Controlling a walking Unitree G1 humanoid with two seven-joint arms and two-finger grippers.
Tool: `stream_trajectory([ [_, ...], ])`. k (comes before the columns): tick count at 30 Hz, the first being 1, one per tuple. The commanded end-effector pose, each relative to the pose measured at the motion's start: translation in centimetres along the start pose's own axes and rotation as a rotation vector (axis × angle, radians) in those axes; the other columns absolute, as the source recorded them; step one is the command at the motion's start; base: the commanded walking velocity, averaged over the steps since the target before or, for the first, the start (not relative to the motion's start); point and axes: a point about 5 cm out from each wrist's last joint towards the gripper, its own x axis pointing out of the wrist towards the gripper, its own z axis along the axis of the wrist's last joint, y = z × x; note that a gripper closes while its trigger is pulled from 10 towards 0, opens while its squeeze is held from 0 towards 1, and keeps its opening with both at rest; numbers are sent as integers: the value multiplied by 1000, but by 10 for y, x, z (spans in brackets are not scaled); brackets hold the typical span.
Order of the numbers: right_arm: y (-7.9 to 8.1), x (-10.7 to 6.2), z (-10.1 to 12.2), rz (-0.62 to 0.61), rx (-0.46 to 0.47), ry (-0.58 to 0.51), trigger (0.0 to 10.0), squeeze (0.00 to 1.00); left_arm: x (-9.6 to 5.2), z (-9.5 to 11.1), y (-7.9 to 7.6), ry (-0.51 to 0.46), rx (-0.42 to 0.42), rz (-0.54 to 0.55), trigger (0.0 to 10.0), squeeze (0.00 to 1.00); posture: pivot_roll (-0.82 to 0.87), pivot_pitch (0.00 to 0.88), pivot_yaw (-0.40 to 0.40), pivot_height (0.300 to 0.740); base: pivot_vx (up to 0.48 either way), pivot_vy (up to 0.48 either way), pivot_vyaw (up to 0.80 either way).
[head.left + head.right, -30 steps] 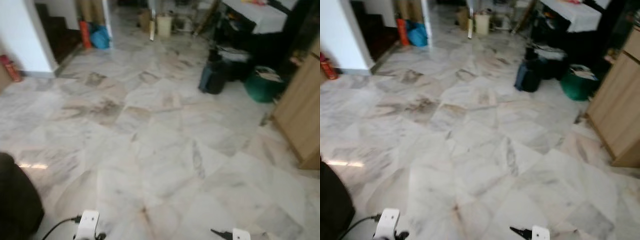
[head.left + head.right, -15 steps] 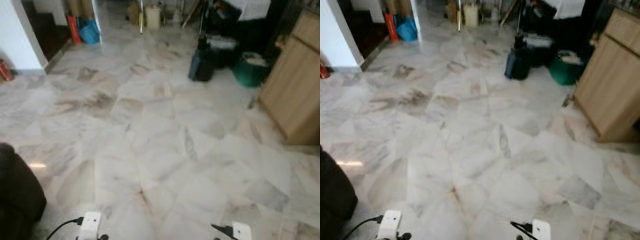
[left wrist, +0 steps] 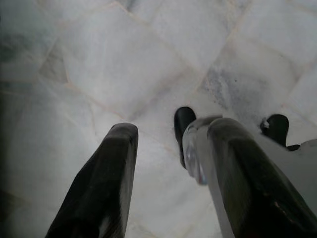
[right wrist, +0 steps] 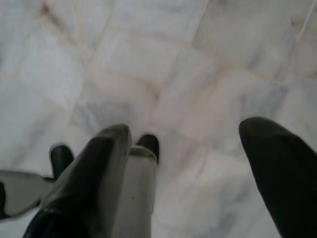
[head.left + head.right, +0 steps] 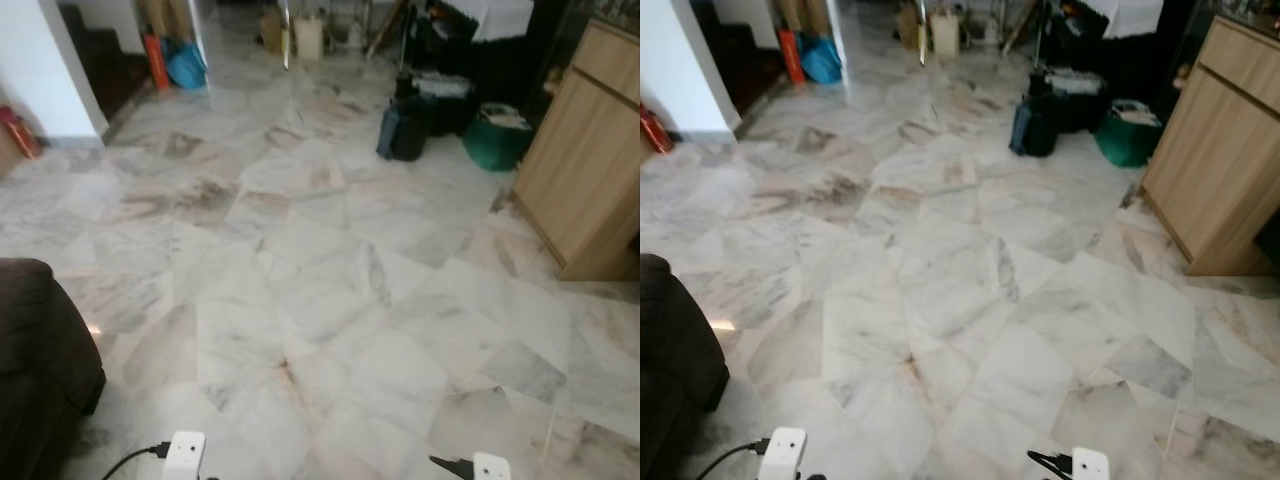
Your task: Move the pillow to the sofa from floor
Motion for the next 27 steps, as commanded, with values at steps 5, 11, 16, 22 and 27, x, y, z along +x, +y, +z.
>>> stream_trajectory([
  [5, 2, 0, -3, 7, 0, 14, 10000, 0, -1, -6, 4, 27, -9, 11, 10000, 0, 56, 35, -48, 740, -291, 0, 0],
  [11, 3, 0, -3, 10, -1, 12, 10000, 0, -1, -6, 4, 25, -9, 12, 10000, 0, 56, 39, -47, 740, -292, 0, 0],
  [16, 3, 0, -3, 10, 0, 12, 10000, 0, -1, -6, 4, 24, -9, 12, 10000, 0, 57, 40, -47, 740, -280, 0, 0],
  [22, 3, 0, -2, 12, -3, 13, 10000, 0, -1, -6, 5, 31, 3, 17, 10000, 0, 59, 42, -48, 740, 0, 0, 0],
  [27, 3, 0, -2, 15, -11, 12, 10000, 0, -1, -6, 5, 33, 2, 16, 10000, 0, 59, 41, -48, 740, 0, 0, 0],
])
